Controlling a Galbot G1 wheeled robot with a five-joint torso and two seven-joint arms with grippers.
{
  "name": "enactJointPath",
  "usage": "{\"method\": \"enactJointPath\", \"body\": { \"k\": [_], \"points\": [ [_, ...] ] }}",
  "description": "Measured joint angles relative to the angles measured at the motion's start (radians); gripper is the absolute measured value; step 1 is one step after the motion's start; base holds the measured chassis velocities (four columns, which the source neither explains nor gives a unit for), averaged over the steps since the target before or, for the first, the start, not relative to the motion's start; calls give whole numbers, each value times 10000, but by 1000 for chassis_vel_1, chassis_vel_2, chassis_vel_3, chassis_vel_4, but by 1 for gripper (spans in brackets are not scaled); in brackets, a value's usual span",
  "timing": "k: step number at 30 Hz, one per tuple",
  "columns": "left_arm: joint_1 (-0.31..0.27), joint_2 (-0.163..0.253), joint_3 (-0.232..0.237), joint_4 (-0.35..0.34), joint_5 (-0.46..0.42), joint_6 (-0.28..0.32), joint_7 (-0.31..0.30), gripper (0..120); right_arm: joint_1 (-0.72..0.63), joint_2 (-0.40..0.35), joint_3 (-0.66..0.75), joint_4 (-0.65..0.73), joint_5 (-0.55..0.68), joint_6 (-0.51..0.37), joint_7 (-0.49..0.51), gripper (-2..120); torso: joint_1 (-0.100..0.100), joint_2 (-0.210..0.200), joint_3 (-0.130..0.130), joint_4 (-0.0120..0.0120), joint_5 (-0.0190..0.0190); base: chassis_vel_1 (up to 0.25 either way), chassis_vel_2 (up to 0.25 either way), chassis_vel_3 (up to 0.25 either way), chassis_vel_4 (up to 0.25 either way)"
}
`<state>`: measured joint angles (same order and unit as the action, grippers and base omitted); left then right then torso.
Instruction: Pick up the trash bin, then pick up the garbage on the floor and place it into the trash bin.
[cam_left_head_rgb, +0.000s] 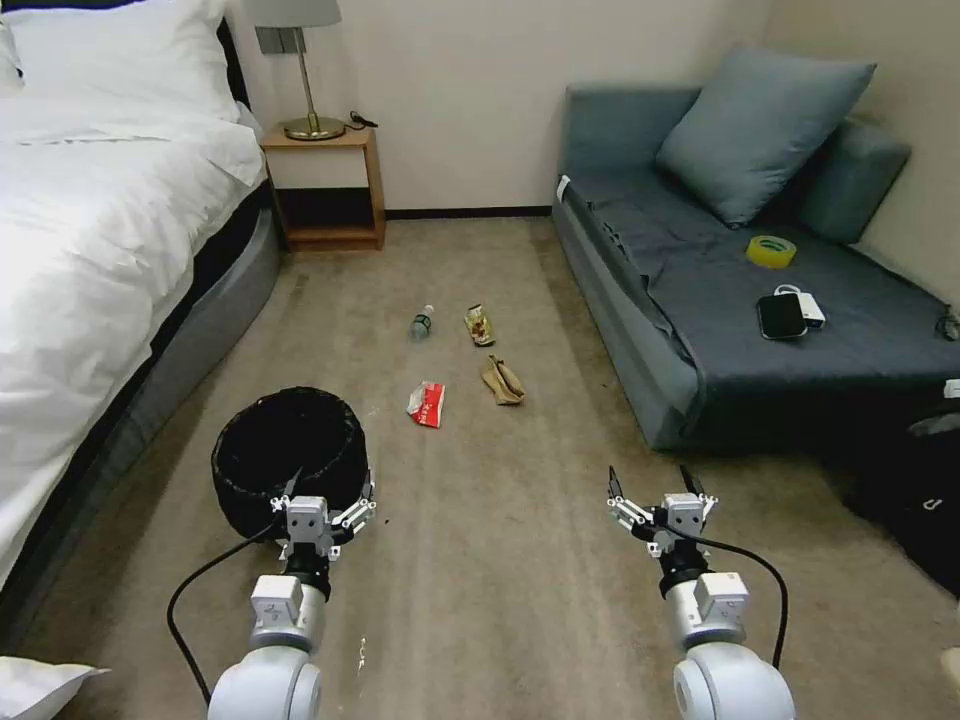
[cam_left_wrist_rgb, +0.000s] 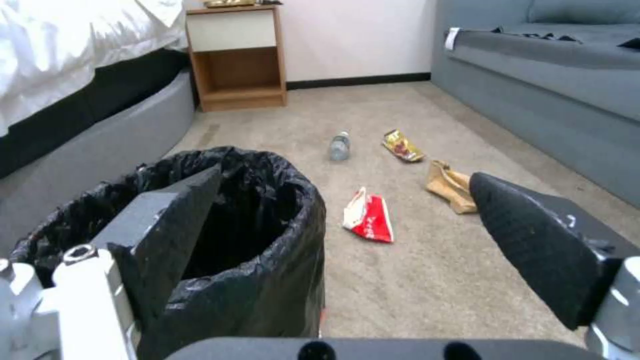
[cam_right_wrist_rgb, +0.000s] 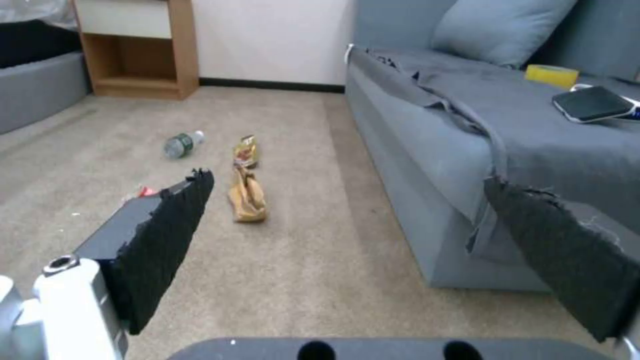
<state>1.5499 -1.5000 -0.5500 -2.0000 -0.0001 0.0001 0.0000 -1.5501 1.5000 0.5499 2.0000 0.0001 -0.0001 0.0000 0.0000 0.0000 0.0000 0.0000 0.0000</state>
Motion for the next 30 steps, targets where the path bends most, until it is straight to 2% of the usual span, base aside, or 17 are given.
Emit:
{"method": "enactJointPath", "body": {
  "k": [30],
  "points": [
    [0,0,0,0,0,0,0,100,0,0,0,0,0,0,0,100,0,0,0,0,0,0,0,0,0]
  ]
}}
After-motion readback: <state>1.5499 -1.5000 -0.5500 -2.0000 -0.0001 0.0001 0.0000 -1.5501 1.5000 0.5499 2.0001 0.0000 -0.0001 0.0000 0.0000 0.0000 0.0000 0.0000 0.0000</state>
